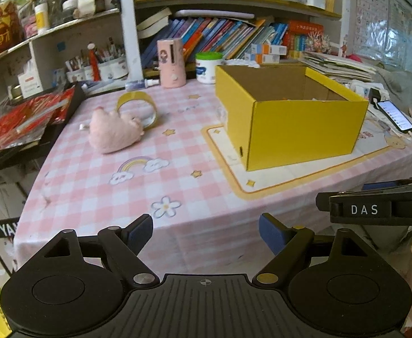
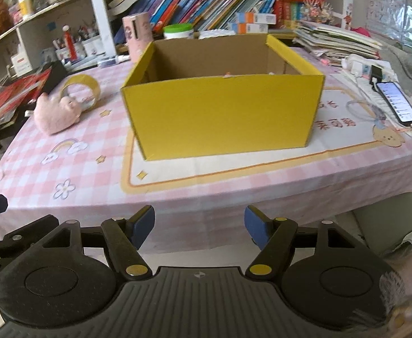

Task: Organize objects
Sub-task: 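Withdraw both tools from the box toward the pink plush pig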

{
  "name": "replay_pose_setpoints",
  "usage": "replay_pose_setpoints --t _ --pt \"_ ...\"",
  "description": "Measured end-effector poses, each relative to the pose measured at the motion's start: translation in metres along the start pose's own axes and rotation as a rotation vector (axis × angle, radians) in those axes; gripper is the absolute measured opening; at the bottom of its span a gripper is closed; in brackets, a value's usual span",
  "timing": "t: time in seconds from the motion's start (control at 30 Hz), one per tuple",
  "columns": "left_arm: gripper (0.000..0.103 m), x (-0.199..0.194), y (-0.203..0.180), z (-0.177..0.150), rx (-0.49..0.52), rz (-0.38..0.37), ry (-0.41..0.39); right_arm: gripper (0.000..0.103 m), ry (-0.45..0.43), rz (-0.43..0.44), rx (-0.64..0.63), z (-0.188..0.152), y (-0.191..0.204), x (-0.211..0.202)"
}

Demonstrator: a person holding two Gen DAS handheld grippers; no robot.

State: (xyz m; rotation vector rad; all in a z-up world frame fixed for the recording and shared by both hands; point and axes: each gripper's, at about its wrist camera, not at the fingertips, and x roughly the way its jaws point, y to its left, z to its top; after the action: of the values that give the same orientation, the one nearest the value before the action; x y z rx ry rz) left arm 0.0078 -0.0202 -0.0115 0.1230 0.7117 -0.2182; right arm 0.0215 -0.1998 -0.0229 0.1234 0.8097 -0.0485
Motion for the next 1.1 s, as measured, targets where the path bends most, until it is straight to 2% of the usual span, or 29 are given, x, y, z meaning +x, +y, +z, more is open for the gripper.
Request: replay_pose_setpoints --t 1.1 --pt "0.086 -0.027 0.085 -0.027 -0.135 0.141 0.006 0.071 0.016 0.149 -0.173 -0.002 0.103 0.008"
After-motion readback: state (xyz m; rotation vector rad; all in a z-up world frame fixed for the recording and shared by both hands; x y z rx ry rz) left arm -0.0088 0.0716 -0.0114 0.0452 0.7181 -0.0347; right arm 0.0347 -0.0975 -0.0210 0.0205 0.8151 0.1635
